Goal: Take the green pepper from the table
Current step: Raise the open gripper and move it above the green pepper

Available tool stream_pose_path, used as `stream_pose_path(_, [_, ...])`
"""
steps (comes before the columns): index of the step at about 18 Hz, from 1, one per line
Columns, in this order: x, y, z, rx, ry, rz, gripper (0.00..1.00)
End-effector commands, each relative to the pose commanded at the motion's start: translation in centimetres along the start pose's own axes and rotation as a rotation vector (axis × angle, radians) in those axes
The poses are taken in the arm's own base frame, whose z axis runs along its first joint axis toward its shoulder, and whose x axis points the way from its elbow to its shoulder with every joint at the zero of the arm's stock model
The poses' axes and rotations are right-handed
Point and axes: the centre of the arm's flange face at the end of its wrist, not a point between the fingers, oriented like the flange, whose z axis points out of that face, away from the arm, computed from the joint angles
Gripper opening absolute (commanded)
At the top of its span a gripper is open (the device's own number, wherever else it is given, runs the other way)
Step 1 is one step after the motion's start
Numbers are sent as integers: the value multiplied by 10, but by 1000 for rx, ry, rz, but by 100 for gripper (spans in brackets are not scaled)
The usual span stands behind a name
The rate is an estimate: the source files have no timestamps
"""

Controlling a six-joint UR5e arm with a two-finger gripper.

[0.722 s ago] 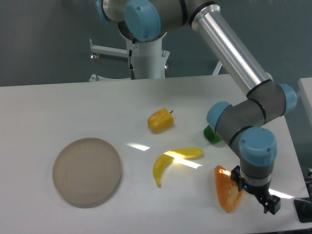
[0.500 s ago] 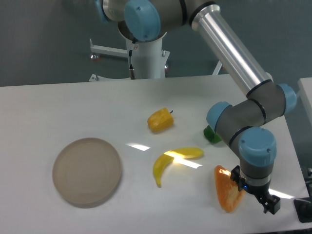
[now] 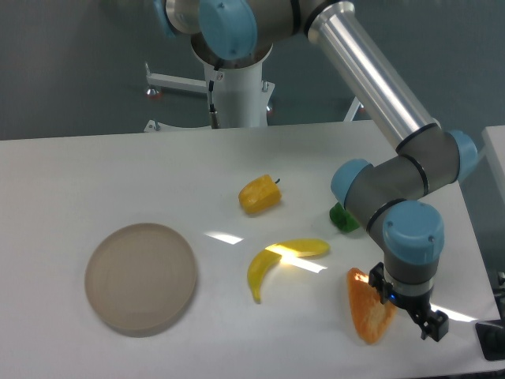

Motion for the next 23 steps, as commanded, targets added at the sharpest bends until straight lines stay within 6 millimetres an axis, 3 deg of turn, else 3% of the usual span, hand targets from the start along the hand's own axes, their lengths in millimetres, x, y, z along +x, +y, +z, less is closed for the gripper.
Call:
stream_pose_path(5, [17, 47, -25, 79, 102, -49, 100])
stream_pose_path(7, [26, 77, -33, 84, 131, -15, 100])
stream_pose_path(12, [42, 140, -30, 172, 199, -53, 100])
stream_pose_path(16, [61, 178, -20, 262, 240, -116, 100])
stream_pose_path(20, [79, 208, -12, 295, 270, -174, 100])
stream_pose_path(23, [95, 210, -8, 306, 285, -179, 100])
